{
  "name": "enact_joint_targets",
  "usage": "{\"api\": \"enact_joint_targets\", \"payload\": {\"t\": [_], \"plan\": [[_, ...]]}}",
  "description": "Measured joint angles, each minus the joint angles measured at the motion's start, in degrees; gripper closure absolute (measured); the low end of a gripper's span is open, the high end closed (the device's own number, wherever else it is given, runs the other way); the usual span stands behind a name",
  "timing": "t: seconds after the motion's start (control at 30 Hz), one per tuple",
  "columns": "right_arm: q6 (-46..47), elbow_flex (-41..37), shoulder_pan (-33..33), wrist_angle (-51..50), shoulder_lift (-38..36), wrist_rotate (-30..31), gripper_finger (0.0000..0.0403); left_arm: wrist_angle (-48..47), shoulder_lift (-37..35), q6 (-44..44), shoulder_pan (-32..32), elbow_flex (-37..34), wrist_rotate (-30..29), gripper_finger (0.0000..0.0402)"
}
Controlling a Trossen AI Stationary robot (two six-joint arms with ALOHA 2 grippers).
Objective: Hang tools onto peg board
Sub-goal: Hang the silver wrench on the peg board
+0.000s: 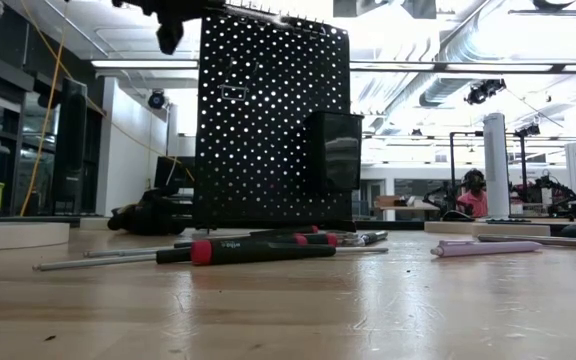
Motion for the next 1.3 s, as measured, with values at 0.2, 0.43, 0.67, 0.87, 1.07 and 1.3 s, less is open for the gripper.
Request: {"api": "enact_joint_targets", "payload": {"t": [0.2, 0.43, 0.67, 0.87, 1.07, 1.3], "plan": [[-0.5, 0.0, 0.0, -0.7, 4.8, 0.0, 0.0265, 3.5, 4.9, 1.5, -2.2, 0.0, 0.3, 0.0392], [-2.9, 0.0, 0.2, -2.9, 7.1, -0.4, 0.0265, 6.0, 6.1, 1.6, -3.8, 0.0, 0.3, 0.0392], [-4.3, 0.0, 0.2, -3.3, 9.0, -0.9, 0.0265, 7.3, 6.4, 2.6, -4.5, 0.0, 0.2, 0.0393], [-4.1, 0.0, 0.3, -3.4, 10.1, -2.1, 0.0278, 7.9, 6.3, 3.7, -4.5, 0.0, -0.2, 0.0393], [-3.8, 0.0, 0.3, -2.9, 9.8, -1.1, 0.0388, 6.1, 6.3, 4.2, -4.5, 0.0, -0.5, 0.0393], [-3.7, 0.0, 0.5, -2.9, 9.8, -0.9, 0.0397, 6.1, 6.3, 4.2, -4.5, 0.0, -1.6, 0.0376]]}}
